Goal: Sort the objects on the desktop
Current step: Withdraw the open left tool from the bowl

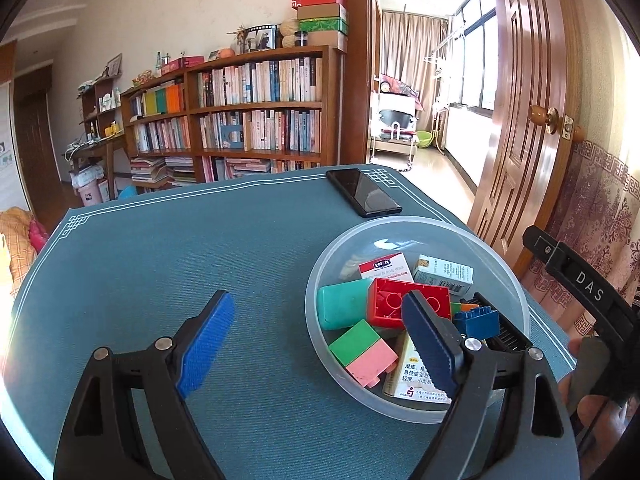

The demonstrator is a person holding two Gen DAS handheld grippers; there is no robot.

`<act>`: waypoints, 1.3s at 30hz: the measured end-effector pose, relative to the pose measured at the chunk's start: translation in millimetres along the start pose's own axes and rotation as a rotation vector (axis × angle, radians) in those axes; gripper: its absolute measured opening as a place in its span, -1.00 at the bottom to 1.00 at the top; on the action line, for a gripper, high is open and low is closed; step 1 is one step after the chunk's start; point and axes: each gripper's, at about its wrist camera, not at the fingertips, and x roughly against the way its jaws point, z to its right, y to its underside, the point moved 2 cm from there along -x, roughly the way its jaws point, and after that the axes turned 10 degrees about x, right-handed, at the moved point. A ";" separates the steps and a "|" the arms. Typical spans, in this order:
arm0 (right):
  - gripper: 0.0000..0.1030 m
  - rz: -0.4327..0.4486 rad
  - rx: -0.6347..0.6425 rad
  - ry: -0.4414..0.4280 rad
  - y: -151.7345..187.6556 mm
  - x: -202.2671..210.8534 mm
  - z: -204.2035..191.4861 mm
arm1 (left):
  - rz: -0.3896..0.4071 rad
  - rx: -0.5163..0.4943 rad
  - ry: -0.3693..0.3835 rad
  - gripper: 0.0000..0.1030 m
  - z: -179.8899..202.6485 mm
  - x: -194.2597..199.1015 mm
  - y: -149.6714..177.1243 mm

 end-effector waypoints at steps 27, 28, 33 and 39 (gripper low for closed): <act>1.00 -0.145 0.276 -0.080 46.2 54.6 -12.2 | -0.168 0.083 0.139 0.72 -3.7 17.1 30.3; 1.00 -0.164 0.285 -0.090 53.0 56.2 -11.8 | -0.174 0.079 0.131 0.72 -2.5 15.9 31.2; 1.00 -0.228 0.314 -0.130 79.7 64.9 -13.4 | -0.158 0.041 0.099 0.72 6.3 17.6 34.4; 1.00 -0.181 0.385 -0.148 81.1 77.7 -27.8 | -0.131 0.027 0.085 0.72 11.3 23.5 33.0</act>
